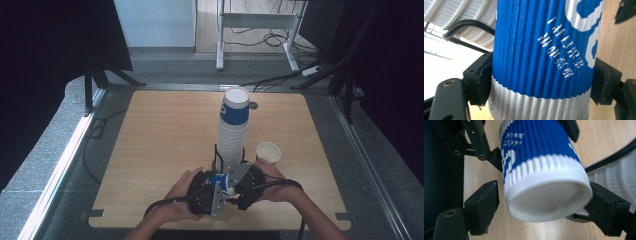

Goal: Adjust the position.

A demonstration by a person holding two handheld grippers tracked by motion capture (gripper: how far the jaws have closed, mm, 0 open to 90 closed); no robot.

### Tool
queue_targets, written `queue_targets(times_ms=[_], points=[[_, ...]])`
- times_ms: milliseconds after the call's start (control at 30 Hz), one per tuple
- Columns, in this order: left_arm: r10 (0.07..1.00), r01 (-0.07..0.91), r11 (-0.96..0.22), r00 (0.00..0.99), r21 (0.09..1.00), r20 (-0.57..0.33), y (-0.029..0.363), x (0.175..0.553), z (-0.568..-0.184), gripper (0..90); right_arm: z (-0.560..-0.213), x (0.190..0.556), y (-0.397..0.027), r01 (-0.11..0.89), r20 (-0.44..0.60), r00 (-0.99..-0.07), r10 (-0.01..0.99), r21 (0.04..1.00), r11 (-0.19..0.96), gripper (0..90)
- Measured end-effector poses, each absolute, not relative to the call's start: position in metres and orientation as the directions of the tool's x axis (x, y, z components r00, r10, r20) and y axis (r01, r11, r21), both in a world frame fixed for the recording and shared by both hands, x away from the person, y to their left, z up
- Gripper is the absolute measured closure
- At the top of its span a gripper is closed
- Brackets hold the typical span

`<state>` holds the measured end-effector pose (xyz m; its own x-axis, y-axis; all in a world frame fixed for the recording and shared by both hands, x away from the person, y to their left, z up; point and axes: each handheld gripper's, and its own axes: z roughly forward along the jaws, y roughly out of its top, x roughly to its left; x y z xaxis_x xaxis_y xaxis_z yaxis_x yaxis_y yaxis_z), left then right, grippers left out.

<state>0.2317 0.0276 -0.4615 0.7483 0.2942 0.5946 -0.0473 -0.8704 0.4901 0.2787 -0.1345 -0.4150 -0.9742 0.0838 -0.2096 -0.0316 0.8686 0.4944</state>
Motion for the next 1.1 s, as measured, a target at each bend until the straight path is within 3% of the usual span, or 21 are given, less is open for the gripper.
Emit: queue_targets(times_ms=[167,267,300,367,433,500,567,700,900,1100], points=[[0.282,-0.048,-0.884,0.738,0.465,0.613,0.021,0.229,-0.464,19.3,-0.420,0.279,-0.126,-0.051,-0.204,-0.978,0.042,0.428,0.902,19.6],[0.289,-0.040,-0.883,0.739,0.467,0.609,0.019,0.227,-0.467,19.2,-0.423,0.281,-0.124,-0.057,-0.208,-0.978,0.034,0.413,0.909,26.3],[0.250,-0.065,-0.897,0.741,0.437,0.623,0.018,0.229,-0.466,19.2,-0.424,0.282,-0.124,-0.054,-0.205,-0.978,0.034,0.406,0.912,26.8],[0.296,-0.026,-0.886,0.736,0.463,0.609,0.018,0.227,-0.468,18.9,-0.425,0.281,-0.124,-0.053,-0.210,-0.977,0.037,0.405,0.913,27.3],[0.277,-0.035,-0.892,0.745,0.450,0.607,0.018,0.229,-0.466,17.9,-0.426,0.282,-0.125,-0.055,-0.209,-0.977,0.036,0.413,0.909,27.5],[0.306,-0.032,-0.870,0.748,0.492,0.589,0.018,0.229,-0.466,13.1,-0.426,0.281,-0.126,-0.063,-0.216,-0.976,0.033,0.423,0.904,27.6],[0.319,-0.027,-0.859,0.754,0.511,0.575,0.020,0.229,-0.463,7.2,-0.427,0.281,-0.129,-0.056,-0.219,-0.975,0.050,0.453,0.890,27.7],[0.341,-0.046,-0.819,0.763,0.572,0.550,0.028,0.228,-0.453,4.1,-0.423,0.280,-0.140,-0.040,-0.212,-0.974,0.084,0.522,0.852,27.8],[0.375,-0.043,-0.774,0.773,0.632,0.511,0.041,0.224,-0.439,3.1,-0.423,0.278,-0.156,-0.009,-0.178,-0.974,0.137,0.641,0.767,27.8],[0.441,0.014,-0.683,0.805,0.730,0.398,0.056,0.226,-0.430,4.1,-0.424,0.277,-0.170,0.018,-0.162,-0.967,0.196,0.726,0.687,27.8]])
